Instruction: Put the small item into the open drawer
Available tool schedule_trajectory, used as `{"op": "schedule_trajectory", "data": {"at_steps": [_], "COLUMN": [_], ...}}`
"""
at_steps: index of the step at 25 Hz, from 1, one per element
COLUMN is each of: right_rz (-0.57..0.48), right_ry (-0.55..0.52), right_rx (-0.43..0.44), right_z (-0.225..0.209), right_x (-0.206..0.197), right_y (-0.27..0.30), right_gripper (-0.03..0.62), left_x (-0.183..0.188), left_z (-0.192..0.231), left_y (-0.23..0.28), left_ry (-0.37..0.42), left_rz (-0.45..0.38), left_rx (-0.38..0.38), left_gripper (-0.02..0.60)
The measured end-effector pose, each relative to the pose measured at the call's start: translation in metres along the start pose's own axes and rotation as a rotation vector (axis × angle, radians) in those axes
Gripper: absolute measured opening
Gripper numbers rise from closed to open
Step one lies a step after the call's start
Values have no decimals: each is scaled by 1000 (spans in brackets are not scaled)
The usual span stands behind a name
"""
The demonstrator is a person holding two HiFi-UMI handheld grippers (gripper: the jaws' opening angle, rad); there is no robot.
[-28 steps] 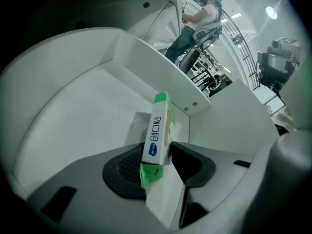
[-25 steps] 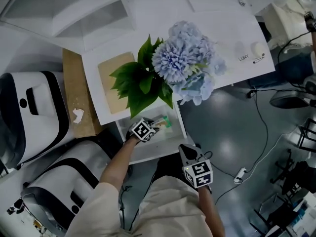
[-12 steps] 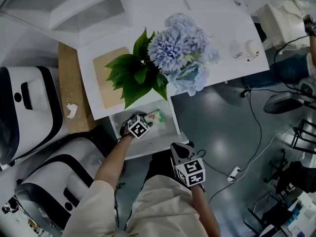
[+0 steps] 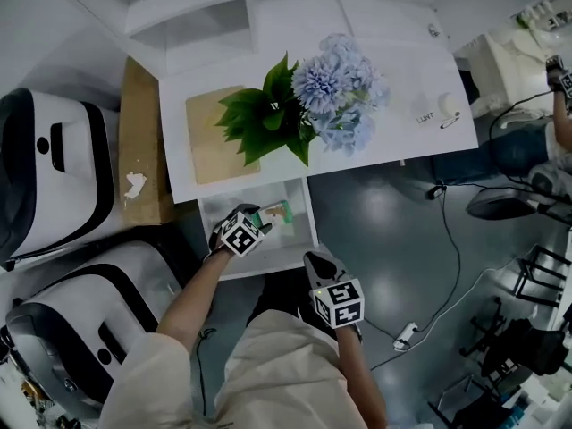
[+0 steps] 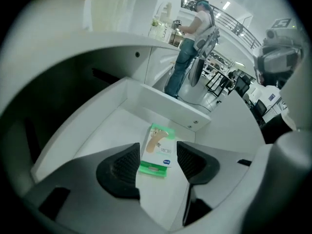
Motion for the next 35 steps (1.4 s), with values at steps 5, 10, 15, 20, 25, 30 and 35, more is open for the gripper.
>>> {"op": "schedule_trajectory", "data": {"at_steps": [5,10,15,20,25,30,35], "right_rz": [-9,-17,14,34,39,43,52], "right_ry": [-53,-100,-170,-199,-172,-130,-138], "right_rx": [4,38,62,93,112,131,128], "right_z": [-4,0,8,16,17,23,25], "right_x": [8,18,23,30,24,12,11], "right_y": [-6,6,15,25,32,44,53], "right_gripper": [25,25,25,25,25,25,25], "left_x": [22,24,40,34,14,-10,-21], "left_z": [-24,-34,-69,-85,-93,-86,-82], "left_y": [-47,-92,-128,-132,-142,-137,-137], "left_ry": [-62,-129,-181,-237,-304,-302,-302], "left_rz": [-117,-205,-256,-330,-343,-324,-320], "left_rx": [54,115,134,199,236,245,245], "left_gripper": [247,247,247,247,245,213,136]}}
Point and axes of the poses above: the fingertips, and each gripper's own axes: y forward along the fingers, z to its left, x out of its top, the point moved 3 cm from there along -y, backward along the fingers, and after that the axes turned 2 degrees about -z, right-handed, at the moved point
